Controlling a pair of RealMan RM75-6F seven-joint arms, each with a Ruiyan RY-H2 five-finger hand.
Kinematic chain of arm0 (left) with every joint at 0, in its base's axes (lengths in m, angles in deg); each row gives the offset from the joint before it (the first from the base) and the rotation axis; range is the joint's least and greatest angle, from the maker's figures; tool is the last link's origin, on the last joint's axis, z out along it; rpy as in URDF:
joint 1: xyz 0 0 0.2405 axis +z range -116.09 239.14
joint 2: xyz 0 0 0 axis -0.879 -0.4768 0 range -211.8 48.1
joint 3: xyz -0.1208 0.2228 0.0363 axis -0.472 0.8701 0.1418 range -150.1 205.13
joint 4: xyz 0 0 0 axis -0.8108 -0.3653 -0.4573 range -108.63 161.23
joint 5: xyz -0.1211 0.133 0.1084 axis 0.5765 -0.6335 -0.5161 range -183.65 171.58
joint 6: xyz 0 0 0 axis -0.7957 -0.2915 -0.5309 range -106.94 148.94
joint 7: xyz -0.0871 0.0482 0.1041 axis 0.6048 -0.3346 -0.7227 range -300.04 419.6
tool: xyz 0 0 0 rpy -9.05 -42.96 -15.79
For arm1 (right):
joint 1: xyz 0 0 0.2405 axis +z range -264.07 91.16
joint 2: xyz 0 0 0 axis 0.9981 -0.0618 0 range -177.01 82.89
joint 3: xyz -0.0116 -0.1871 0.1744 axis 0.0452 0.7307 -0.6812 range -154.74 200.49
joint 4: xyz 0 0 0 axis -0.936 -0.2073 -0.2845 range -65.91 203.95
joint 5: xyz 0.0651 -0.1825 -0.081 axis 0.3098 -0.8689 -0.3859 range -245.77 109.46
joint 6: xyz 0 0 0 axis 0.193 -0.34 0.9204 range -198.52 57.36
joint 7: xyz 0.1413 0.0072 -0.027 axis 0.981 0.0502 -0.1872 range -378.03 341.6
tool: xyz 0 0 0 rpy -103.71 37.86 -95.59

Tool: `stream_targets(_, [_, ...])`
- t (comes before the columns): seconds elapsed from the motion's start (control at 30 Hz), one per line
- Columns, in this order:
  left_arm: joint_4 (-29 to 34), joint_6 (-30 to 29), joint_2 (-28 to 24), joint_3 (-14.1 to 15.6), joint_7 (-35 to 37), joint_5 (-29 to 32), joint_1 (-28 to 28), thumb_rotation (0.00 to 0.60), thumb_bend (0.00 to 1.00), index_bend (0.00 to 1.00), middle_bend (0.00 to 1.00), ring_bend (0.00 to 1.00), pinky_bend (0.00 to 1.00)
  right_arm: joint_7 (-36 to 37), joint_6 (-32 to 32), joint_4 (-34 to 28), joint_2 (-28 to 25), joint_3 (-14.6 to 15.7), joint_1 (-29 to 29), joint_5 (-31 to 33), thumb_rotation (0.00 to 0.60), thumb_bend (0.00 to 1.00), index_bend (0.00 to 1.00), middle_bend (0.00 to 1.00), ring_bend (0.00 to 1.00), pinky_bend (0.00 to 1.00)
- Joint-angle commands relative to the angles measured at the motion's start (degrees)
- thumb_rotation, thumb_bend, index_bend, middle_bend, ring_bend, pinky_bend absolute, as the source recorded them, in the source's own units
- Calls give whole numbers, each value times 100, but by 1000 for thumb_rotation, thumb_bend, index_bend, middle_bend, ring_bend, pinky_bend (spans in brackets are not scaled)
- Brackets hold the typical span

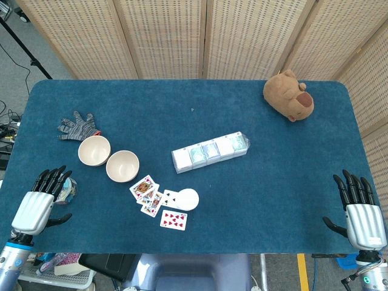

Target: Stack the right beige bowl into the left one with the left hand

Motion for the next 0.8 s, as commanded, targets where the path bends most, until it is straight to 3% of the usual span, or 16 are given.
stream_targets(0.03, [-6,17,19,-9,-26,16,-14,600,0,0,0,0,0,11,-20,4,-5,-11,-2,-9,600,0,0,0,0,0])
stream_targets(0.4, [-71,118,94,-67,-103,167,-49,600,0,0,0,0,0,5,-32,17,0,-13,-15,-14,600,0,0,0,0,0])
stream_targets(0.6, [-291,608,420,-218,-326,464,-324,600,0,2,0,0,0,74,-28,-1,-26,-22,-30,19,600,0,0,0,0,0])
stream_targets(0.8, [-503,1239,939,-486,-807,1044,-706,600,49,153,0,0,0,248,-25,41,-71,-47,-44,72,600,0,0,0,0,0])
